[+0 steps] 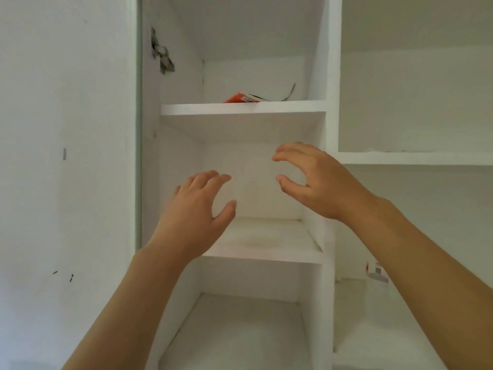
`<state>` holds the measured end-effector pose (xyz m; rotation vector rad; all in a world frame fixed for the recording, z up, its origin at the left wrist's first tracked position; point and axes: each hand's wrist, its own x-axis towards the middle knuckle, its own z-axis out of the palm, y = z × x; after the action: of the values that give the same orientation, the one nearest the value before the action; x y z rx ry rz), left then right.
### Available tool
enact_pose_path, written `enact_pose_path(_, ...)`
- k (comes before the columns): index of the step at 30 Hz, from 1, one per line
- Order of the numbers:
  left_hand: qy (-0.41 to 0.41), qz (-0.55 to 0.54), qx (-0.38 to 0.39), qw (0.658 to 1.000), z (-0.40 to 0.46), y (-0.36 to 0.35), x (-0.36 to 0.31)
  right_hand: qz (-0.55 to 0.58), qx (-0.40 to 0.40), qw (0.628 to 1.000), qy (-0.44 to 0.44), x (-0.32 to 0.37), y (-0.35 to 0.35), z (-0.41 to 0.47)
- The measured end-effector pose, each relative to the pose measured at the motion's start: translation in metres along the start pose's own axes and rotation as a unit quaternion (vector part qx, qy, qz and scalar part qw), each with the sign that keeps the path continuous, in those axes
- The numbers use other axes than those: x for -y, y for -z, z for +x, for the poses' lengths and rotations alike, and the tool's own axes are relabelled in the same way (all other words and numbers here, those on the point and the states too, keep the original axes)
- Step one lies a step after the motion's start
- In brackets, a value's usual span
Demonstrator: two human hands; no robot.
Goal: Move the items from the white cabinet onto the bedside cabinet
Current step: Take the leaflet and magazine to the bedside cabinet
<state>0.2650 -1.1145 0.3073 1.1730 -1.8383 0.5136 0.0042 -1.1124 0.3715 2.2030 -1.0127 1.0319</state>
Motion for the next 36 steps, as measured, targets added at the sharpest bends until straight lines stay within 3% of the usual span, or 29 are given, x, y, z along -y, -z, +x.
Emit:
enact_pose_path(6, -0.012, 0.024, -0.048, 0.999, 0.037, 0.021, -0.003, -0.015, -0.054, 0.997, 0.049, -0.005, 0.022, 0.044)
enact_pose_path(13, -0.017, 0.074, -0.108, 0.991, 0.075, 0.041, 0.003, -0.058, -0.060, 0.995, 0.061, -0.019, 0.038, 0.092)
enact_pose_path(18, -0.012, 0.140, -0.092, 0.986, 0.105, 0.044, 0.013, -0.082, 0.005, 0.996, 0.037, -0.029, 0.036, 0.134)
enact_pose_path(25, -0.009, 0.188, -0.077, 0.979, 0.123, 0.046, 0.020, -0.128, 0.028, 0.991, -0.009, -0.038, 0.035, 0.161)
enact_pose_path(36, -0.006, 0.190, -0.072, 0.979, 0.122, 0.042, 0.019, -0.150, 0.029, 0.988, 0.007, -0.041, 0.030, 0.162)
